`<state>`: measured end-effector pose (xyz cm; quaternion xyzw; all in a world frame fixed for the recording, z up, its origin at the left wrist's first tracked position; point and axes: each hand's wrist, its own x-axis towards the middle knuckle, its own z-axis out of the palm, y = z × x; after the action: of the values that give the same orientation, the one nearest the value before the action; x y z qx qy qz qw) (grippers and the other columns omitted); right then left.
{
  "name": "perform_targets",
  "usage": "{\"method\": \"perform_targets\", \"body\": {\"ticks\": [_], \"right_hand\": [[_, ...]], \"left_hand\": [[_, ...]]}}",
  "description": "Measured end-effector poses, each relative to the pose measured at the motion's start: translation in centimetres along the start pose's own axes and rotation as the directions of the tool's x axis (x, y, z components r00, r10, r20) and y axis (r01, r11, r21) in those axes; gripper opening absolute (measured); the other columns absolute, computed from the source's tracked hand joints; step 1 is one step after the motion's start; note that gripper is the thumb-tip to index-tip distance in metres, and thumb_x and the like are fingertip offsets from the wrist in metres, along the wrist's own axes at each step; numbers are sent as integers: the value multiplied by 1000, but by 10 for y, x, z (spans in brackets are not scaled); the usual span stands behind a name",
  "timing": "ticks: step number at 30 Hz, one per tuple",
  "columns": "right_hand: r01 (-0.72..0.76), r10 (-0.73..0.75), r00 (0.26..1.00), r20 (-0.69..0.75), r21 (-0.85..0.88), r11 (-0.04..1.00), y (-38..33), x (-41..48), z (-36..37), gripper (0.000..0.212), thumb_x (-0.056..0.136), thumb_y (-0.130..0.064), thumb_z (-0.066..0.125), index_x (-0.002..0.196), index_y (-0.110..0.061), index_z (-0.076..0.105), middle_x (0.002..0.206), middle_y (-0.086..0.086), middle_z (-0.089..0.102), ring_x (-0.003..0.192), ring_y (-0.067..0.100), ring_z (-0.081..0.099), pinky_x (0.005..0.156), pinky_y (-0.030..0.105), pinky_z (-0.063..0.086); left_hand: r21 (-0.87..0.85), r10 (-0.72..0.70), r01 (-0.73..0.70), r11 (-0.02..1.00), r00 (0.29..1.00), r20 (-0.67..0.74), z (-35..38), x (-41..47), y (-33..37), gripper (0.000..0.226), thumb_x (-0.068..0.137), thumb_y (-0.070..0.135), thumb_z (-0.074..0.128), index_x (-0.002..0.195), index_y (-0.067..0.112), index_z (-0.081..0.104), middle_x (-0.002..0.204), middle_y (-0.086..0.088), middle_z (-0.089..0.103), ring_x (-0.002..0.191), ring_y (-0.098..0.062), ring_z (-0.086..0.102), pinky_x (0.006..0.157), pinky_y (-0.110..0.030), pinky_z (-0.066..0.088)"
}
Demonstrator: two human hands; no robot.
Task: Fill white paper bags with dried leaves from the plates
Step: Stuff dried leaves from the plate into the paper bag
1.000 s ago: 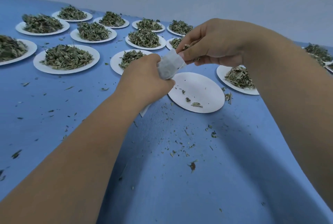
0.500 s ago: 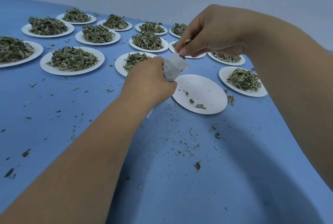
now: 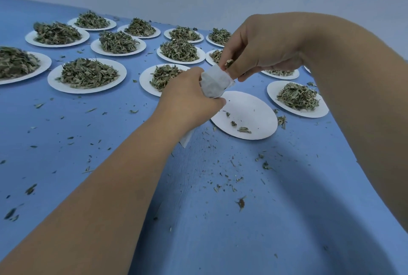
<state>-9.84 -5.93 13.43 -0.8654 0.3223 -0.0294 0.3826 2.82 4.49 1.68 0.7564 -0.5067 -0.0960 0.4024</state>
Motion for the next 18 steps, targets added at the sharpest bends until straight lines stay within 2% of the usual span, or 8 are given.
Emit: {"method": "perform_targets", "body": {"ticks": [4, 7, 10, 13, 16, 18], "right_hand": [[-4, 3, 999, 43, 9, 1000, -5, -2, -1, 20, 78, -1, 82, 97, -8, 79, 81, 2, 78, 77, 13, 75, 69, 18, 58], [-26, 26, 999, 29, -5, 1000, -8, -2, 1, 28, 70, -5, 87, 97, -8, 79, 84, 3, 79, 79, 14, 76, 69, 20, 60], [-22, 23, 999, 36, -16, 1000, -14, -4, 1, 33, 65, -14, 91, 96, -8, 79, 88, 4, 79, 84, 16, 77, 71, 21, 60], [-13, 13, 1000, 7, -15, 1000, -19, -7, -1, 42, 60, -16, 93, 98, -9, 78, 91, 6, 79, 85, 19, 78, 72, 22, 61], [-10, 9, 1000, 19, 17, 1000, -21, -9, -5, 34, 73, -3, 85, 105, -5, 75, 96, 11, 79, 89, 21, 77, 74, 22, 61], [-4, 3, 999, 34, 28, 1000, -22, -13, -7, 30, 79, 5, 78, 107, -3, 74, 98, 11, 79, 92, 19, 77, 74, 20, 60]], "left_hand": [[-46, 5, -5, 999, 1000, 4, -1, -2, 3, 35, 73, 45, 80, 92, 25, 58, 81, 12, 60, 72, 1, 53, 55, -22, 36], [-117, -3, 0, 993, 1000, -28, -2, -2, 7, 41, 72, 43, 82, 99, 18, 62, 86, 4, 65, 74, -11, 59, 56, -25, 41], [-117, -17, 15, 993, 1000, -19, -2, -3, 9, 46, 71, 44, 81, 101, 15, 62, 91, -3, 67, 79, -21, 62, 60, -29, 43], [-139, -40, 40, 989, 999, 2, -2, -3, 9, 49, 68, 53, 81, 98, 19, 60, 90, 0, 65, 78, -16, 60, 58, -29, 42], [-173, -82, 91, 981, 995, 54, -5, -3, 10, 61, 66, 66, 78, 106, 25, 60, 99, 9, 63, 87, -11, 60, 61, -27, 39], [-209, -88, 97, 973, 995, 50, -7, -3, 10, 62, 66, 67, 78, 109, 27, 60, 100, 13, 62, 88, -6, 59, 61, -26, 38]]}}
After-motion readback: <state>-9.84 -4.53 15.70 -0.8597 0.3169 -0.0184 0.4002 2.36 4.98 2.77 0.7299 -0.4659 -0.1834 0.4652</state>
